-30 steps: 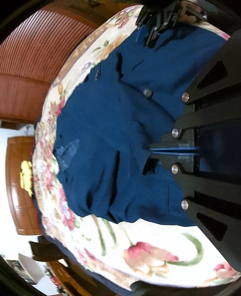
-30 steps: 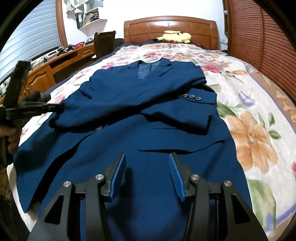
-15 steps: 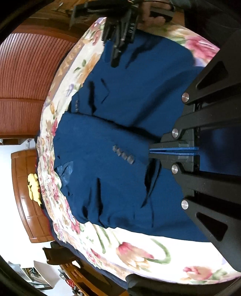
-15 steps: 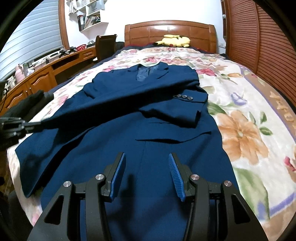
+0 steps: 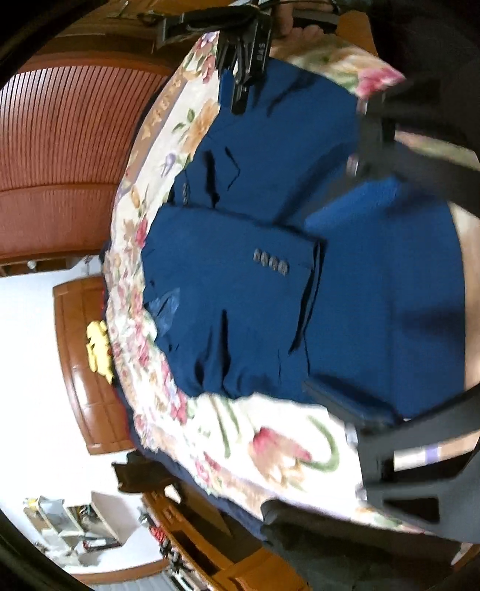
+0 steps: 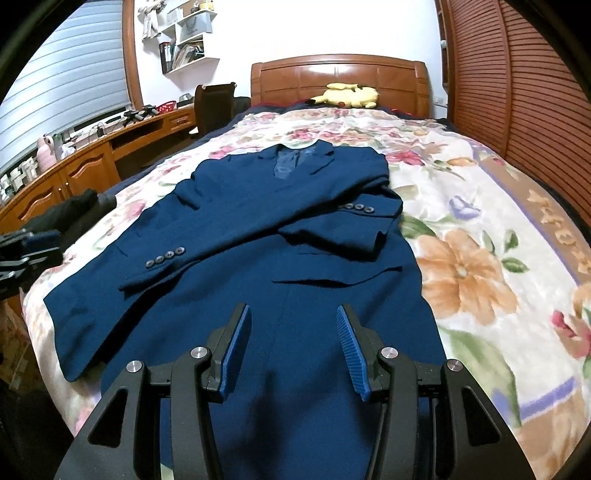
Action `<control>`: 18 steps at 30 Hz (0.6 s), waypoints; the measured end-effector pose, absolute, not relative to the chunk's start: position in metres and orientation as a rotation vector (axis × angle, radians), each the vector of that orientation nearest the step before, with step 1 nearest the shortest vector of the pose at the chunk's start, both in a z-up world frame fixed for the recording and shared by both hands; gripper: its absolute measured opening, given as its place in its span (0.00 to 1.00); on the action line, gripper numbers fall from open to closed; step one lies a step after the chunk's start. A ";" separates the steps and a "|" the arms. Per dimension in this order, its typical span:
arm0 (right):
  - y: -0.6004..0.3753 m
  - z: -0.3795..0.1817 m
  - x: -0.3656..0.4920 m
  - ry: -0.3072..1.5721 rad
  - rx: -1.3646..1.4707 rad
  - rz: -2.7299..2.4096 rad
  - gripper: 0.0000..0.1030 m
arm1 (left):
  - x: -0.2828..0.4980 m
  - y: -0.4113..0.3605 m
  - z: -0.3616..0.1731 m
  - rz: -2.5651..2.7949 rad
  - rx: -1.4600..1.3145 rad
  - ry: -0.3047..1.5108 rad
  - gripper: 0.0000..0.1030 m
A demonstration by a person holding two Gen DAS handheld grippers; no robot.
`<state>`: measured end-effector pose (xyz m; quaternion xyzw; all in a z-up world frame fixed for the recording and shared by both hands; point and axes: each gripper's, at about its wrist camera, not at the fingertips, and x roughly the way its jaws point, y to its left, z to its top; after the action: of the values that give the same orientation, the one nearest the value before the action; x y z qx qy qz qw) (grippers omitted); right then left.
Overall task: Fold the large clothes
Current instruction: 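Grasp the jacket side with the left tool and fold it inward, then move both tools to the jacket hem and close on it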
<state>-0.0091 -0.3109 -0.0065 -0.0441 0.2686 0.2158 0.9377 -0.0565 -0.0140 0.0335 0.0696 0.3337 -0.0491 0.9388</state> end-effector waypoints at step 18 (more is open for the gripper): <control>-0.347 -0.032 -0.040 0.586 -0.165 0.359 0.67 | -0.071 0.054 -0.032 -0.004 0.099 0.732 0.83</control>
<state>-0.0403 -0.3474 -0.0323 -0.0806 0.2868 0.1758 0.9383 -0.0705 0.0543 -0.0318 0.0483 0.3579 -0.0020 0.9325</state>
